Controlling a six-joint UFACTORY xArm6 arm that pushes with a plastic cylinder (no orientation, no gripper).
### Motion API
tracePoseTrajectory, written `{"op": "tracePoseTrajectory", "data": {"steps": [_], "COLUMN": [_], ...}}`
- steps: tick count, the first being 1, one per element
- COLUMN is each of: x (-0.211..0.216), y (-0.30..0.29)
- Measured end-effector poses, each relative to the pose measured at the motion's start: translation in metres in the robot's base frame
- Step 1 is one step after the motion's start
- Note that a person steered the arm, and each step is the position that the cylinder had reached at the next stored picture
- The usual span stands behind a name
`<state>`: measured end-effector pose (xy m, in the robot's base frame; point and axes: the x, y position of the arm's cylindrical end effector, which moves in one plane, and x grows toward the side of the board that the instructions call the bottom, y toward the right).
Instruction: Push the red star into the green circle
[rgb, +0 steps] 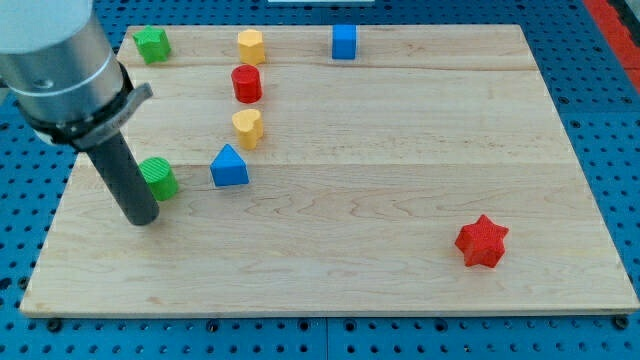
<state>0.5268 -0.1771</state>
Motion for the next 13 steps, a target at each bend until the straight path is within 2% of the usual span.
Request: {"op": "tracePoseTrajectory", "data": {"steps": [1, 2, 3, 4, 5, 7, 8, 9, 10, 12, 13], "x": [0.016, 0.072, 0.091, 0.06, 0.043, 0.039, 0.031, 0.012, 0.009, 0.005, 0.007], "y": [0.105, 0.21, 0.329, 0.438, 0.432, 0.292, 0.299, 0.342, 0.295, 0.087, 0.068]}}
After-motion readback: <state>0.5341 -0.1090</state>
